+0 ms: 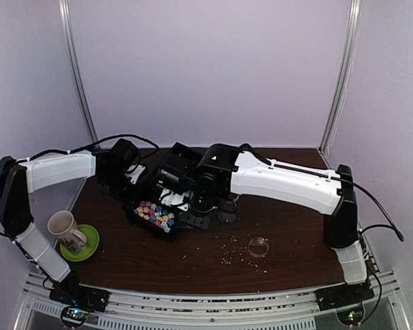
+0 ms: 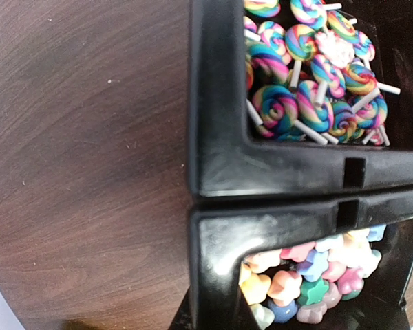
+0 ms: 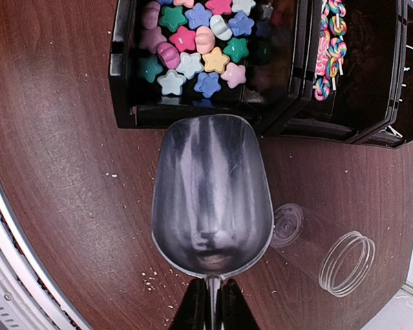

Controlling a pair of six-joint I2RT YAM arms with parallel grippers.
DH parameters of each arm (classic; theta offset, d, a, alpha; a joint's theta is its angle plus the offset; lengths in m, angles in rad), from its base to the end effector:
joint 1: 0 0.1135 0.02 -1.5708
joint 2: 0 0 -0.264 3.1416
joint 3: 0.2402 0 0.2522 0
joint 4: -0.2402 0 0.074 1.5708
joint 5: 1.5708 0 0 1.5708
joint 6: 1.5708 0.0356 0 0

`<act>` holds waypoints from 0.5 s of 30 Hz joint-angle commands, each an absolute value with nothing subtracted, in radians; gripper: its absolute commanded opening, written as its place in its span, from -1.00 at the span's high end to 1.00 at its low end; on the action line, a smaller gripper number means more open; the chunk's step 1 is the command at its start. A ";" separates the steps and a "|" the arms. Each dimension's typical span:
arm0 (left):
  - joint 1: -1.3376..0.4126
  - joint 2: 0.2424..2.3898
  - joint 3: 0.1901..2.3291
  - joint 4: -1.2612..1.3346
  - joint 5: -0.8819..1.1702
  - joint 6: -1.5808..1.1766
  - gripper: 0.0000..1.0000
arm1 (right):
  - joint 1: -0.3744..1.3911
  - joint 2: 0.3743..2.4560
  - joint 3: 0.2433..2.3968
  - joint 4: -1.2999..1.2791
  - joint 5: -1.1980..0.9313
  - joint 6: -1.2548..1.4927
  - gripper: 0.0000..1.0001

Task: Pack the candies
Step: Scoop the fake candies from the storage box.

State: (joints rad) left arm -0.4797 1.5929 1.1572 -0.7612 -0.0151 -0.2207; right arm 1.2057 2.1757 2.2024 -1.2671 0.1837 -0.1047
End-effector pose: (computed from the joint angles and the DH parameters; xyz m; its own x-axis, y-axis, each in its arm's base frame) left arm 0.2782 -0.1441 0.2264 -0.9058 0.2245 -0.3595 0.2647 0.9620 -0.0662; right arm 0.1663 0.4169 0.2941 -0.2421 -0.9212 -0.3046 -0.9276 0.3118 -0.2058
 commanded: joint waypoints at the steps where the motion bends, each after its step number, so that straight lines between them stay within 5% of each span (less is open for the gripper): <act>1: -0.492 1.520 1.226 -0.598 0.024 -0.228 1.00 | 1.204 2.170 2.234 -1.233 0.197 -0.094 1.00; 15: -0.500 1.524 1.219 -0.591 0.013 -0.227 1.00 | 1.198 2.186 2.218 -1.214 0.186 -0.089 1.00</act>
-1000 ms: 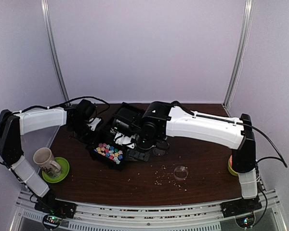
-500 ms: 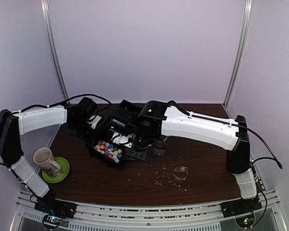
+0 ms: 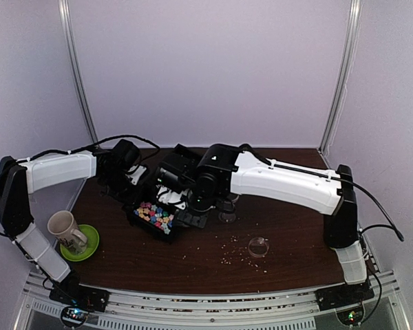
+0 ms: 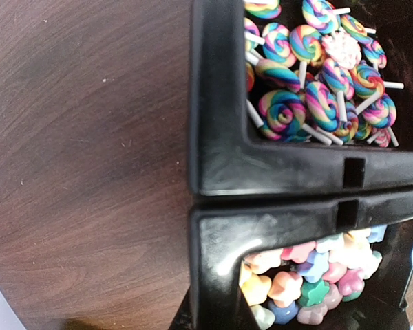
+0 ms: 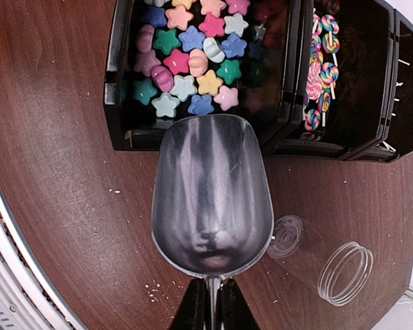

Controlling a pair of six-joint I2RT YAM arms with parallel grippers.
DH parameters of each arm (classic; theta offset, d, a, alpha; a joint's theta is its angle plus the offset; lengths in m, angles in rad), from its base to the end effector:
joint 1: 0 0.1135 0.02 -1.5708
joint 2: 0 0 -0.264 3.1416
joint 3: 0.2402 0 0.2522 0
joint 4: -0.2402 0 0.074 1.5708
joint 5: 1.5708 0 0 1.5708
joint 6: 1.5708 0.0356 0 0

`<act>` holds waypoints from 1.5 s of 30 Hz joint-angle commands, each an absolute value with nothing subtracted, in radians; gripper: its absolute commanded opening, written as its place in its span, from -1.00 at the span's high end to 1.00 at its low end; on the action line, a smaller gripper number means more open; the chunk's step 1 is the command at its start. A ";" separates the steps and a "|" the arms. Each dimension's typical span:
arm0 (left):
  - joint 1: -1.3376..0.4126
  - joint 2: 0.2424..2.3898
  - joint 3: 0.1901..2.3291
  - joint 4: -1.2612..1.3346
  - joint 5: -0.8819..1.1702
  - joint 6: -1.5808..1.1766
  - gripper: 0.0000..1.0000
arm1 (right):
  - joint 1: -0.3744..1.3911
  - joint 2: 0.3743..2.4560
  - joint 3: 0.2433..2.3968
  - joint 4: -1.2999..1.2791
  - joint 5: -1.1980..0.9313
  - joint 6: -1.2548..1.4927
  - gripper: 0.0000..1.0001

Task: Pack the candies
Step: Scoop the fake candies from the storage box.

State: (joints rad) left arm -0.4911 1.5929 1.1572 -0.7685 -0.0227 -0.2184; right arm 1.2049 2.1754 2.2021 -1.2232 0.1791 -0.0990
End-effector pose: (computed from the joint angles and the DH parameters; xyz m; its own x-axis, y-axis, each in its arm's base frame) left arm 0.2760 -0.1467 0.2261 -0.9043 0.2380 -0.3545 0.2749 0.9598 -0.0570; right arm 0.1681 0.4209 0.2957 -0.2429 -0.9057 -0.3474 -0.9241 0.3250 -0.2011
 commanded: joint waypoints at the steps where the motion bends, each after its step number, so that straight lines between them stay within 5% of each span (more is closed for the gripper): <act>1: -0.501 1.523 1.221 -0.591 0.010 -0.227 1.00 | 1.197 2.201 2.225 -1.220 0.186 -0.089 1.00; 23: -0.532 1.390 1.098 -0.406 0.050 -0.226 1.00 | 1.192 2.452 2.389 -1.241 0.122 -0.080 1.00; 45: -0.466 1.336 1.001 -0.267 0.175 -0.299 1.00 | 1.180 2.308 1.885 -0.654 0.015 -0.027 1.00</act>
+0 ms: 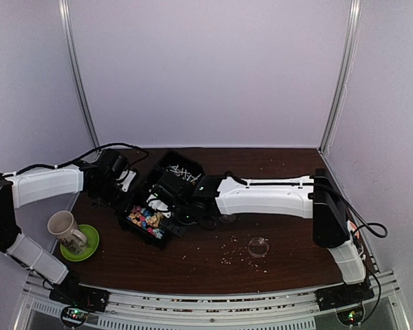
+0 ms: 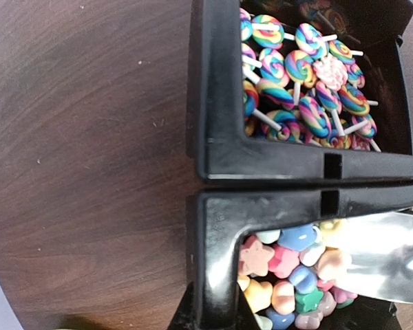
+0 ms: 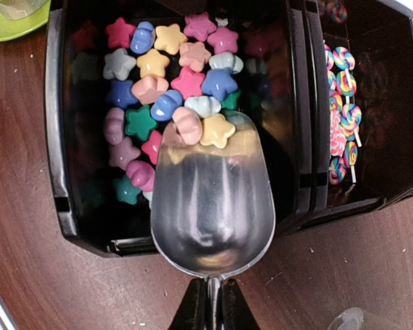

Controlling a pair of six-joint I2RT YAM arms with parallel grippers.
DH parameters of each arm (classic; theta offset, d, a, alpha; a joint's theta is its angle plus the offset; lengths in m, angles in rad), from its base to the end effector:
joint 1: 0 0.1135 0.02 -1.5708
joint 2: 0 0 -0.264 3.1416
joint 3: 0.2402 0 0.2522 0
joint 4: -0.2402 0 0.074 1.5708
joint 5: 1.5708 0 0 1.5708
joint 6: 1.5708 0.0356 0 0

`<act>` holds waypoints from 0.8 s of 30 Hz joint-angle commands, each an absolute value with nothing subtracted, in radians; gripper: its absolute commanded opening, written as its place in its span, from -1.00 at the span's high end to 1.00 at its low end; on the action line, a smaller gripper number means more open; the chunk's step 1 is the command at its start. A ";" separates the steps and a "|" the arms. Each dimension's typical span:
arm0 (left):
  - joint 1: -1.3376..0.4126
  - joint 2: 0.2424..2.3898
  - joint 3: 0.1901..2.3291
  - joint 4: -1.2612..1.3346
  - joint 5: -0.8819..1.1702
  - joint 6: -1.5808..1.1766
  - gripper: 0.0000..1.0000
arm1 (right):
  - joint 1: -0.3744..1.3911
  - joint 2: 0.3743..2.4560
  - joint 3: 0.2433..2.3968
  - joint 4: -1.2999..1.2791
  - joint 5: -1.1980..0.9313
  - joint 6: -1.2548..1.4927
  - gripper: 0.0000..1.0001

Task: Pack the candies
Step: Scoop the fake candies from the storage box.

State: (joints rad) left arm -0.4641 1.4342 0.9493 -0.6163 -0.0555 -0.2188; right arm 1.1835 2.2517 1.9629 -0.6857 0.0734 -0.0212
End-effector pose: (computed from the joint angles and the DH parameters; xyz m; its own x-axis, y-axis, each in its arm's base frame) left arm 0.2498 -0.1228 0.2163 -0.8705 0.1934 -0.4525 0.2413 0.9692 -0.0499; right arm 0.1911 0.4616 0.2158 -0.2932 -0.7748 -0.5602 -0.9143 0.3985 -0.0726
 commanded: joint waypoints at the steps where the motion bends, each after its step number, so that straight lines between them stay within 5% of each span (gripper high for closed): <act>1: -0.463 1.336 0.999 -0.263 0.182 -0.302 1.00 | 1.180 2.308 1.875 -0.641 0.014 -0.032 1.00; 24: -0.395 1.367 1.003 -0.268 0.255 -0.334 1.00 | 1.181 2.174 1.446 -0.021 0.035 -0.113 1.00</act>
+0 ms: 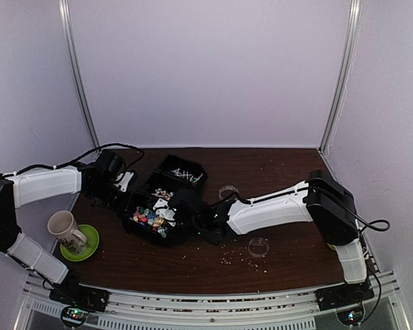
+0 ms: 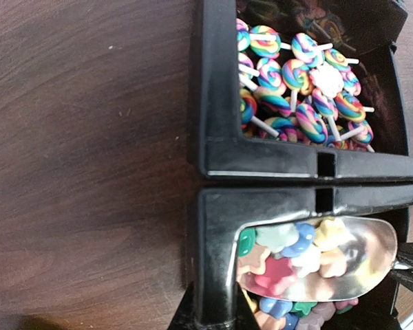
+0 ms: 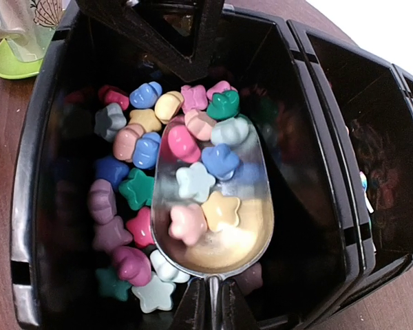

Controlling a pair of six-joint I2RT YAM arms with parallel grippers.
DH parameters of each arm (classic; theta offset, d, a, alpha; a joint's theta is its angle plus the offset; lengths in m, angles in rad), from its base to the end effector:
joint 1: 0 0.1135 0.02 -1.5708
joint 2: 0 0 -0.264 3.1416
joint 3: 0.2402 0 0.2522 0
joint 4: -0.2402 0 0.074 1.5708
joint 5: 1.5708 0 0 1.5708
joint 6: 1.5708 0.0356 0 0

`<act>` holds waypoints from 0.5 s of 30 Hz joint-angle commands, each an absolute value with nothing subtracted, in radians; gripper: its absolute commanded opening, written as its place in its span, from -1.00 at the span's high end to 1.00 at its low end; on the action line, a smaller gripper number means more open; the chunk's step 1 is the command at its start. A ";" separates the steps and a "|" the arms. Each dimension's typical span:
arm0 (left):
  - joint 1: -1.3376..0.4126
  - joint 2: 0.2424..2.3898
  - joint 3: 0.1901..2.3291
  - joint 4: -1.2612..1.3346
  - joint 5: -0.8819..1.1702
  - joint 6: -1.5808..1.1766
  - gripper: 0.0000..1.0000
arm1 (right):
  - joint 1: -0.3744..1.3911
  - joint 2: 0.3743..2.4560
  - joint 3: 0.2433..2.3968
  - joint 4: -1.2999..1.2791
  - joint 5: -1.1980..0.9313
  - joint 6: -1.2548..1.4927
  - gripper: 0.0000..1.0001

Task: Pack the candies
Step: Scoop the fake candies from the storage box.

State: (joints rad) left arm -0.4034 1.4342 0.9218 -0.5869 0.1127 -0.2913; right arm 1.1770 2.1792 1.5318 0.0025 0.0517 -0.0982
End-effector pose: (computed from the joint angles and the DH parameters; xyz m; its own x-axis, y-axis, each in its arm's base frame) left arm 0.2529 -0.1123 0.2098 -0.9104 0.0783 -0.4063 0.1833 0.9566 -0.2264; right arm 0.1897 0.4518 0.1644 -0.1407 -0.5937 -0.7923 -0.9246 0.3649 -0.1093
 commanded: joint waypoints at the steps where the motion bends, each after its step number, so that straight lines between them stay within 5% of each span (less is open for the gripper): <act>1: -0.394 1.369 1.005 -0.277 0.247 -0.334 1.00 | 1.181 2.164 1.430 0.000 0.044 -0.113 1.00; 15: -0.382 1.395 1.038 -0.368 0.140 -0.331 1.00 | 1.179 1.986 1.226 0.226 0.106 -0.115 1.00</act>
